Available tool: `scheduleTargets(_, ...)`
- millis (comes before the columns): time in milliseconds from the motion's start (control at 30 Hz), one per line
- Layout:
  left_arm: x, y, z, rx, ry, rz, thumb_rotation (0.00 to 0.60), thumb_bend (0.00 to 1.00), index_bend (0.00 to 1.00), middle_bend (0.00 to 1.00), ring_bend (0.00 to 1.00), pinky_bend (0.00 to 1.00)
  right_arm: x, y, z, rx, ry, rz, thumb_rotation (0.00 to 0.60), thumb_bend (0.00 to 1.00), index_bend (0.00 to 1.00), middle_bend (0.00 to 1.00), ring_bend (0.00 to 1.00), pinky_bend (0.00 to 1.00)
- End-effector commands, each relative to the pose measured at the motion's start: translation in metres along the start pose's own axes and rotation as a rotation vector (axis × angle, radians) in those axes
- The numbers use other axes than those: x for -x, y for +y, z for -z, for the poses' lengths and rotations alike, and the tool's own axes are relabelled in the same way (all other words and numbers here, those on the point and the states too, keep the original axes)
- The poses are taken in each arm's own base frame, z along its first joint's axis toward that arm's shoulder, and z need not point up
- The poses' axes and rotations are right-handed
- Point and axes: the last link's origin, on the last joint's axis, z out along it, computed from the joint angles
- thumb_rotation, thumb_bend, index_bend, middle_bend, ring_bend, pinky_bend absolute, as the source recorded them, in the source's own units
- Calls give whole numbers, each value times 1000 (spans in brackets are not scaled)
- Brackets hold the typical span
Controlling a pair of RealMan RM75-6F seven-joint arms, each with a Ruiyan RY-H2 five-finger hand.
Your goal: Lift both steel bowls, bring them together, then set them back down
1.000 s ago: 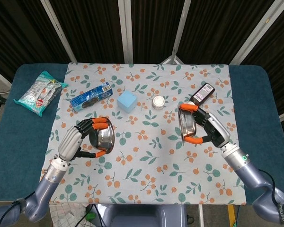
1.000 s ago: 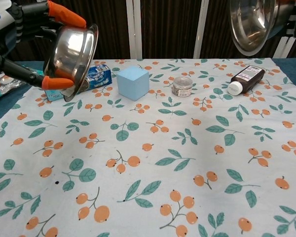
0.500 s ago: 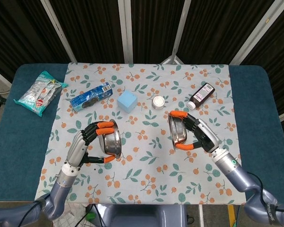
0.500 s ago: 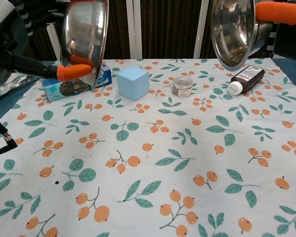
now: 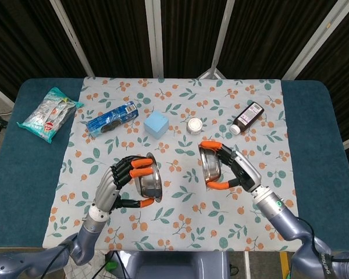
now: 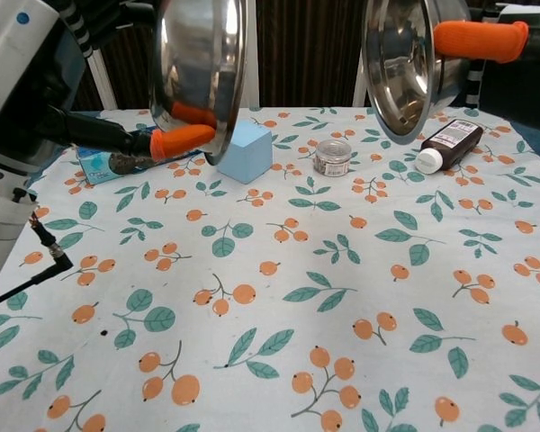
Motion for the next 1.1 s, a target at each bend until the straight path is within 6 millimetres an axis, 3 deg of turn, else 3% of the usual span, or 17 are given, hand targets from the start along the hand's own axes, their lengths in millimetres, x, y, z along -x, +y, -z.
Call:
scheduleTargets(33,6,2,-1,25,2,-15,600,42,350,333,281,394,6,2,0,4,0,-12,600,64,408,267,339,392)
scheduleTargets(567,15,-6,-5,16,-22,-9,600,42,347,320,280,389,30,-10,0,-43,11,90,600,63,407,267,339,392)
scheduleTargets(1100,8,15,-24,91,54,53,600,43,346,319,277,389,51,-20,-12,-20,34,73,600,64,407,267,343,392)
